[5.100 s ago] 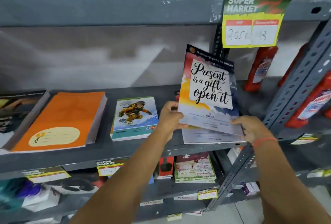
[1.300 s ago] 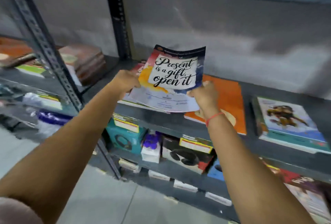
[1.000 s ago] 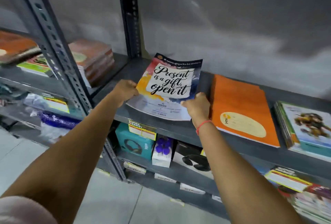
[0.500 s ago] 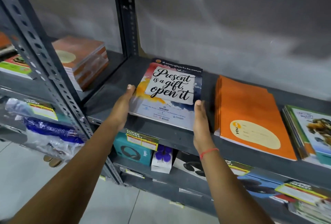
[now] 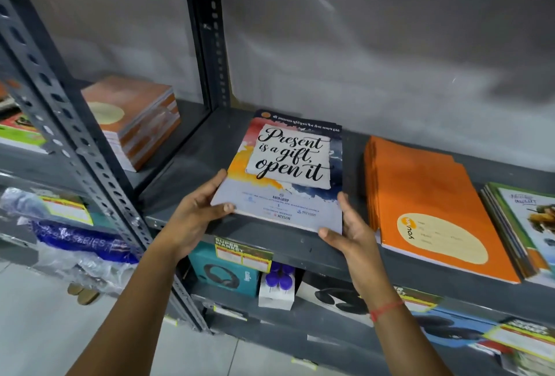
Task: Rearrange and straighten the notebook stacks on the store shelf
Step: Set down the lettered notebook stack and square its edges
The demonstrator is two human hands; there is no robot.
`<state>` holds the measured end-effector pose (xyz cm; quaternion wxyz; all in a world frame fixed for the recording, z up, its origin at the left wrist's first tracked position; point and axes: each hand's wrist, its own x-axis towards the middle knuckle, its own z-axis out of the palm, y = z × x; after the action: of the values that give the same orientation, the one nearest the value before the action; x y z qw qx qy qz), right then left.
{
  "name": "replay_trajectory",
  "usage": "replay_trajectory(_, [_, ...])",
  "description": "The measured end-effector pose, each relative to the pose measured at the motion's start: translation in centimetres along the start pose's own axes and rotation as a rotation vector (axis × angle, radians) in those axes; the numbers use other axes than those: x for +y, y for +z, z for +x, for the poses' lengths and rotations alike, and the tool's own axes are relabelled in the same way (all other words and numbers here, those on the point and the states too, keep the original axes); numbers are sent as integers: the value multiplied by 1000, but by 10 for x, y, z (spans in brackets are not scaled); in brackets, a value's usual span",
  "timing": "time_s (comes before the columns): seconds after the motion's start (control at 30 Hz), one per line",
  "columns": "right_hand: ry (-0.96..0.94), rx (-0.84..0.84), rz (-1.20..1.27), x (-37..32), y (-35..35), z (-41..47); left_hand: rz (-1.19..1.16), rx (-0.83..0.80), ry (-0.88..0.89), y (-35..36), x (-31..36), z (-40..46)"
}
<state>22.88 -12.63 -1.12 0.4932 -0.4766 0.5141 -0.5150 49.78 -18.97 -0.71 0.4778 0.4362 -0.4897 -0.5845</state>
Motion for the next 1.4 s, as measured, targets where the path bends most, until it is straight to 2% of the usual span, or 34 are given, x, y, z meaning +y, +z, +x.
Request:
replay_trajectory(0.17, [-28, 93, -34, 1, 5, 6, 45, 33, 33, 3, -3, 5])
replay_trajectory(0.4, [-13, 35, -35, 0, 0, 0, 36, -48, 0, -6, 0, 0])
replay_trajectory(0.67, [-56, 139, -116, -1, 8, 1, 81, 112, 46, 3, -1, 0])
replay_trajectory(0.9, [-33, 148, -179, -1, 9, -2, 115, 47, 74, 4, 1, -3])
replay_trajectory(1.4, [-84, 336, -188, 2, 17, -3, 19, 310, 60, 14, 1, -5])
